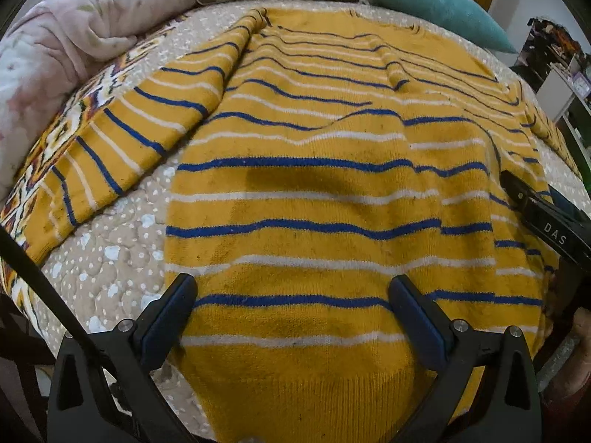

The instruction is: Fold small clothes

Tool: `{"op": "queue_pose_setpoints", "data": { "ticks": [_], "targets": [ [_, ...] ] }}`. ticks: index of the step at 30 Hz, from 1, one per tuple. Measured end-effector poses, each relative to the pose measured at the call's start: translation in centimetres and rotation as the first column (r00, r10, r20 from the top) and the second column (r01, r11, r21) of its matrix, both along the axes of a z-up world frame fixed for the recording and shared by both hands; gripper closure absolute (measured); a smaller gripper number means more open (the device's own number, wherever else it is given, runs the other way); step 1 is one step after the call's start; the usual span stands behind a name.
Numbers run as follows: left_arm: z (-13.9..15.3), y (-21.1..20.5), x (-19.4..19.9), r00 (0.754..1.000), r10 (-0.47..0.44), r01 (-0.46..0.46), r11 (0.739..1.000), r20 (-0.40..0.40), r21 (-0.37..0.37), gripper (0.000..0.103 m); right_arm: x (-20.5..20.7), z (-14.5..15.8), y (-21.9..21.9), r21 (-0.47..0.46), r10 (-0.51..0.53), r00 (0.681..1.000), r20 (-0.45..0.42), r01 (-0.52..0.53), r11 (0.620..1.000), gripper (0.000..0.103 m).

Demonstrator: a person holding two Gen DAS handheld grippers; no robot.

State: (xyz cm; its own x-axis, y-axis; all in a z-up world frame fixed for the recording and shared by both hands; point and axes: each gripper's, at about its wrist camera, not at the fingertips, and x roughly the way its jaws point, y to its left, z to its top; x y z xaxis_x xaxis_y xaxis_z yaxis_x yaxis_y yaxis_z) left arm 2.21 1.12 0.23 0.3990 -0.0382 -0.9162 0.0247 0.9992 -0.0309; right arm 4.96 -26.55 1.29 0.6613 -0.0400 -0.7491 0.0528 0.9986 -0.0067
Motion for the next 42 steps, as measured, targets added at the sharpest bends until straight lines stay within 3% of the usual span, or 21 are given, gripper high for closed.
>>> {"op": "queue_pose_setpoints", "data": {
  "ticks": [14,25,29,37,42],
  "targets": [
    [0.0,-1.1,-0.7,0.999,-0.031,0.029,0.997,0.022,0.077,0.000,0.1,-0.7,0.1,-0.014,-0.008,1.000,-0.005,0.008,1.000,0.000],
    [0.2,-1.1,-0.6,0.999,-0.034,0.033,0.998,0.014,0.059,0.000,0.2,-0.7,0.0,-0.014,-0.006,1.000,-0.005,0.006,1.000,0.000],
    [0.3,-1.0,0.0,0.999,-0.034,0.035,0.998,-0.027,0.049,0.000,0.2,-0.6,0.1,-0.015,-0.007,1.000,-0.005,0.006,1.000,0.000],
    [0.2,-0.7,2.3,0.982,-0.031,0.040,0.998,-0.185,0.040,0.000,0.2,-0.7,0.0,-0.015,-0.007,1.000,-0.005,0.007,1.000,0.000],
    [-0.1,-0.6,2.9,0.979,-0.020,0.030,0.998,-0.201,0.048,0.000,0.1,-0.7,0.0,-0.015,-0.007,1.000,-0.005,0.006,1.000,0.000]
  ]
}}
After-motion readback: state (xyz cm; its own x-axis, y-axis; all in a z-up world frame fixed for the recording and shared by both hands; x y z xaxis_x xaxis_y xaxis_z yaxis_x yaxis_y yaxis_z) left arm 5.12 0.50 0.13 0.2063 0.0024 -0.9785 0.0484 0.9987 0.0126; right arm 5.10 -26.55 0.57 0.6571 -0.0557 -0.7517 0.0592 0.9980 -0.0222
